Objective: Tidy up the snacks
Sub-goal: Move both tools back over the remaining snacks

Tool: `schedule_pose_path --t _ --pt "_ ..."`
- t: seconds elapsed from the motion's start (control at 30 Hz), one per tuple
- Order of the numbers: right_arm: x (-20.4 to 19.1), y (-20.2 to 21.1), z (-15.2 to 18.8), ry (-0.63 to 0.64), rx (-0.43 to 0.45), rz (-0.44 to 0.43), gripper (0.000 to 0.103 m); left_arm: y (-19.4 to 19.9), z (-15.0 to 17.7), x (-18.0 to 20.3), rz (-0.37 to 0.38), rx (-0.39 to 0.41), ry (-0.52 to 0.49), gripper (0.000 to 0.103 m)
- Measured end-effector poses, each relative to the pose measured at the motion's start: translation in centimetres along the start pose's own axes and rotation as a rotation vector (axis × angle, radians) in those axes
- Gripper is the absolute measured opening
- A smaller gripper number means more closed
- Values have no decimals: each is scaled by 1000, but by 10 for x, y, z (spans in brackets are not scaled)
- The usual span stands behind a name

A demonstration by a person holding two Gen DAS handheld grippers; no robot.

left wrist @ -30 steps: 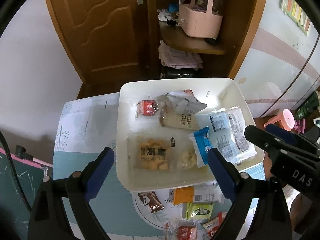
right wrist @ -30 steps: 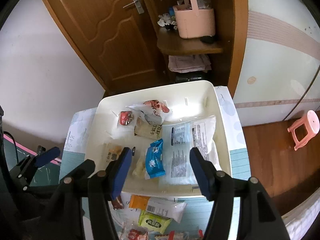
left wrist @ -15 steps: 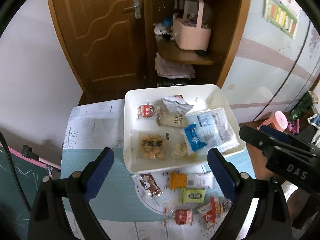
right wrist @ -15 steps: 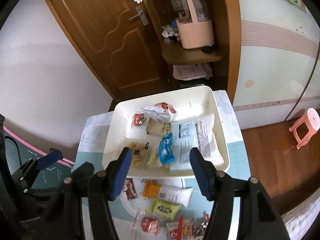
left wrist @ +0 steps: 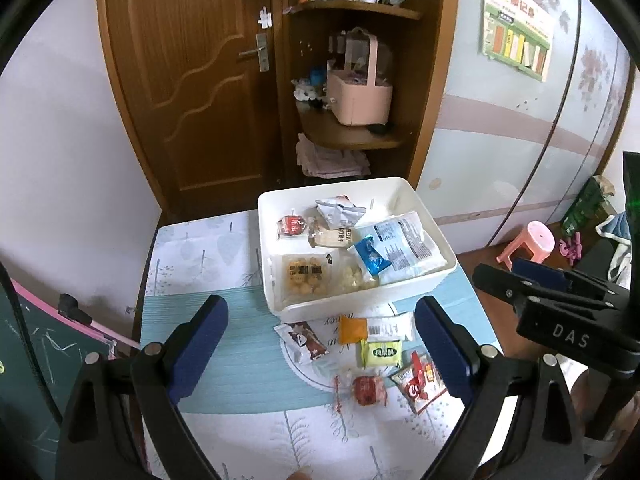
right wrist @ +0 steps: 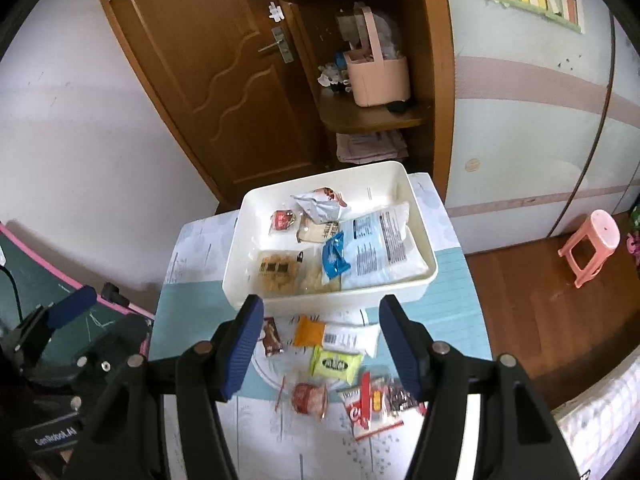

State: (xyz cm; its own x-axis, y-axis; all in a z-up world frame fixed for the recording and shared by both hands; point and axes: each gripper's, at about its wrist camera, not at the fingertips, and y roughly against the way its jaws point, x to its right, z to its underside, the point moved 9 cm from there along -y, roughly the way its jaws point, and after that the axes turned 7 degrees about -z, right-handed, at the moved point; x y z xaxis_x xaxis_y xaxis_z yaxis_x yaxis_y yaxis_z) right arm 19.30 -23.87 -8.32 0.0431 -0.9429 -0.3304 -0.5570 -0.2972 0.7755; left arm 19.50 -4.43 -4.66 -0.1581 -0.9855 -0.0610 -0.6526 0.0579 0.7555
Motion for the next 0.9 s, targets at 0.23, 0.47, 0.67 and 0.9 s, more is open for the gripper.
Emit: schedule_pose_path --t 0.23,0.47,0.67,0.9 --pt "-16 15 23 40 -6 20 61 4 19 -7 25 -6 5 94" --pt "-24 9 47 94 -45 31 61 -11 43 -8 26 -50 -12 94" --pt "-5 -7 72 48 -108 12 61 -31 61 -13 -11 -79 -31 94" --pt "33 -37 103 -29 -204 -9 61 -74 92 -23 -46 -178 -29 94"
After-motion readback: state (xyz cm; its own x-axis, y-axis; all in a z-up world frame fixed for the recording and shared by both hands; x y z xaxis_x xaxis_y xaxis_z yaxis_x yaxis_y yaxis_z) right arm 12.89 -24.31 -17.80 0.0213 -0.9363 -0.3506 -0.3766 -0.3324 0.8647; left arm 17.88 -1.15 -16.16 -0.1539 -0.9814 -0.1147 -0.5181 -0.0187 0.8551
